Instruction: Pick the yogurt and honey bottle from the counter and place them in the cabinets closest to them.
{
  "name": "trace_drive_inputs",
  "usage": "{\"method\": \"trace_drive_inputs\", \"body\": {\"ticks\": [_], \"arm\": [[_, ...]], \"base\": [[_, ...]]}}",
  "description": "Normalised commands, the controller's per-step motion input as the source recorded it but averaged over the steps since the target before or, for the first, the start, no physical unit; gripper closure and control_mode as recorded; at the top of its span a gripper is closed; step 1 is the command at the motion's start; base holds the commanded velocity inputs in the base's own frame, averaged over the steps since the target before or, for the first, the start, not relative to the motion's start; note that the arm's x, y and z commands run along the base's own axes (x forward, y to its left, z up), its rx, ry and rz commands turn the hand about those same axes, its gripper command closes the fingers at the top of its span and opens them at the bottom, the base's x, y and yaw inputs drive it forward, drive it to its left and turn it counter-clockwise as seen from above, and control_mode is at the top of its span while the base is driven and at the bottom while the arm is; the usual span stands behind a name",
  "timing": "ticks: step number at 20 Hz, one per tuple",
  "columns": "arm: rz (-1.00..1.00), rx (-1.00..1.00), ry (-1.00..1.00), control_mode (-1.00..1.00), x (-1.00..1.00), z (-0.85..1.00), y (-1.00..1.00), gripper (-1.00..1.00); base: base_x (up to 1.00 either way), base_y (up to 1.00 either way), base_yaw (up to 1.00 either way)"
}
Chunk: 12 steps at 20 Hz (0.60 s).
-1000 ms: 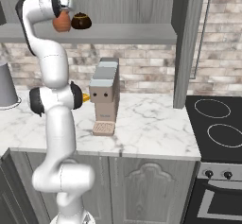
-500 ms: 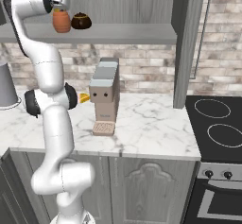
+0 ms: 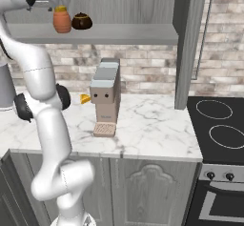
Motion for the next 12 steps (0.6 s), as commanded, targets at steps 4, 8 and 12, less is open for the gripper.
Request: {"method": "trace_drive_inputs", "body": {"ticks": [4, 8, 12], "arm": [[0.00, -0.06, -0.07, -1.00, -1.00, -0.79, -0.01, -1.00], [0.00, -0.03, -0.08, -1.00, -1.00, -0.69, -0.01, -1.00], [-0.02, 0.02, -0.18, -1.00, -1.00, -0.20, 0.00, -1.00]], "base": [[0.00, 0.00, 0.00], [0.00, 0.00, 0.00], [0.00, 0.00, 0.00]]}}
